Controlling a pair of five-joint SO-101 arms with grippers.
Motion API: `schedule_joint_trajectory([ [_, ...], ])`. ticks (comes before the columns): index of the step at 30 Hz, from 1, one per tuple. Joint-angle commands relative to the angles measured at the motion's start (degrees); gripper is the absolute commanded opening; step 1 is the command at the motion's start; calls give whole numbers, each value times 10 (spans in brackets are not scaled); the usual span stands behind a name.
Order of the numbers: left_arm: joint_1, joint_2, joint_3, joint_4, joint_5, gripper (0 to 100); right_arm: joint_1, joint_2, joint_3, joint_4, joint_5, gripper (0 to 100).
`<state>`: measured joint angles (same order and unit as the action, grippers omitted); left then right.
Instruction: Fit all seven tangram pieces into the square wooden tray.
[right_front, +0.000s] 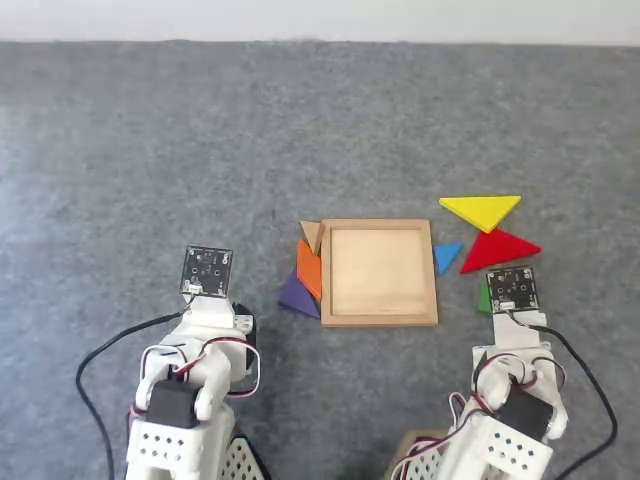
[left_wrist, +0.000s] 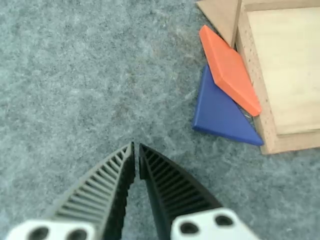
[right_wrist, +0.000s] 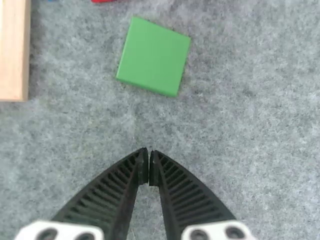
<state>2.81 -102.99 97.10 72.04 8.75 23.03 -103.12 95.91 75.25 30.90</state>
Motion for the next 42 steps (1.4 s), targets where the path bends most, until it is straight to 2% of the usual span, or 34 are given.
schedule_joint_trajectory([
  [1,-3,-11,-7,4,-4,14,-22,-8,6,0,0,34],
  [4,-2,-11,-7,4,-4,14,-50,-8,5,-21,19,34],
  [8,-1,-11,-7,4,-4,14,-75,-8,-13,-118,102,35],
  [11,-3,-11,-7,4,-4,14,-82,-7,-52,-162,54,35],
  [13,-2,-11,-7,4,-4,14,-89,-7,-90,-153,14,61],
  [17,-3,-11,-7,4,-4,14,-116,2,-150,-133,-4,143],
  [19,-3,-11,-7,4,-4,14,-121,38,-174,-138,-16,143],
  [25,-3,-11,-7,4,-4,14,-126,304,-336,-167,-62,132],
  [31,-3,-11,-7,4,-4,14,-183,665,-562,-103,-67,133],
  [35,-3,-11,-7,4,-4,14,-223,844,-682,-93,-91,134],
  [37,-3,-11,-7,4,-4,14,-248,911,-738,-90,-45,135],
  [39,-3,-11,-7,4,-4,14,-269,968,-793,-67,33,139],
  [42,-3,-11,-7,4,-4,14,-276,1047,-895,-9,112,210],
])
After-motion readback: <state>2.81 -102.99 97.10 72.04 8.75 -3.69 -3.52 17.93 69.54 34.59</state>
